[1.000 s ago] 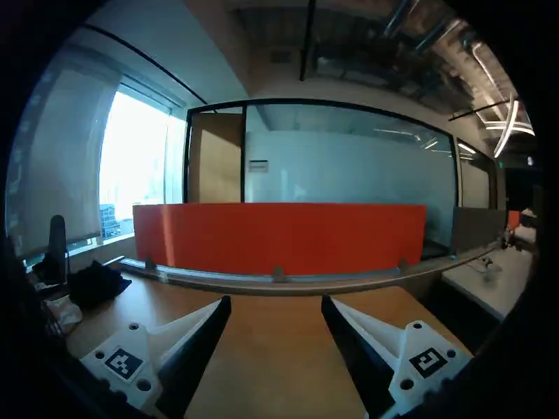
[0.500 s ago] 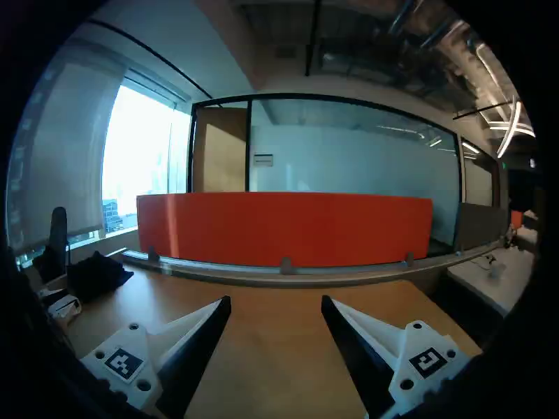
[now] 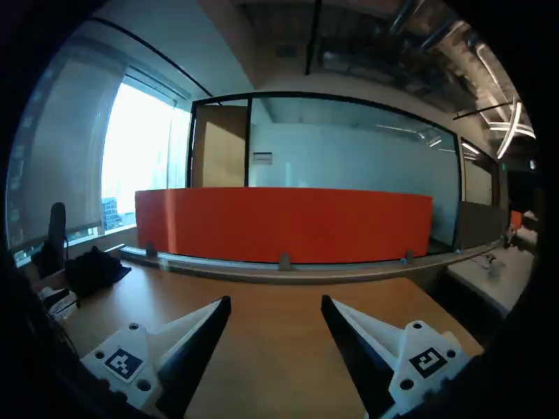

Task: Fold towel

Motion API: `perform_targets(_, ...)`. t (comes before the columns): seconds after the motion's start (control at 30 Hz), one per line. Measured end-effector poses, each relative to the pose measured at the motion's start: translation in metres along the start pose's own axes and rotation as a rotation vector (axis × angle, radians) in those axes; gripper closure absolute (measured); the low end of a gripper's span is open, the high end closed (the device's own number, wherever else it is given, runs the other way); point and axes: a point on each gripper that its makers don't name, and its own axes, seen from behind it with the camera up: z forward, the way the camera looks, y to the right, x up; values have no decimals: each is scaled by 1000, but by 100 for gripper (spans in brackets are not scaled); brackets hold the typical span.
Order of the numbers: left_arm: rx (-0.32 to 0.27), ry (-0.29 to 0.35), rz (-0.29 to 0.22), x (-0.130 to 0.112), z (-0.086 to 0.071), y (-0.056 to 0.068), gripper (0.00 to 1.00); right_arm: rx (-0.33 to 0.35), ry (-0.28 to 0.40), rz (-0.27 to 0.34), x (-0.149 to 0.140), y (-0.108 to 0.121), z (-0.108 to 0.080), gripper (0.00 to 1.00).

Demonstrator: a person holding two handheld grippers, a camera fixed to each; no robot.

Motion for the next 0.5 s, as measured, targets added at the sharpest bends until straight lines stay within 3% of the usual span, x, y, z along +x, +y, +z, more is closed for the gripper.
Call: perform_targets(0.5, 7, -10, -2, -15, 0, 9, 4, -9, 1, 0, -2, 12, -3, 0)
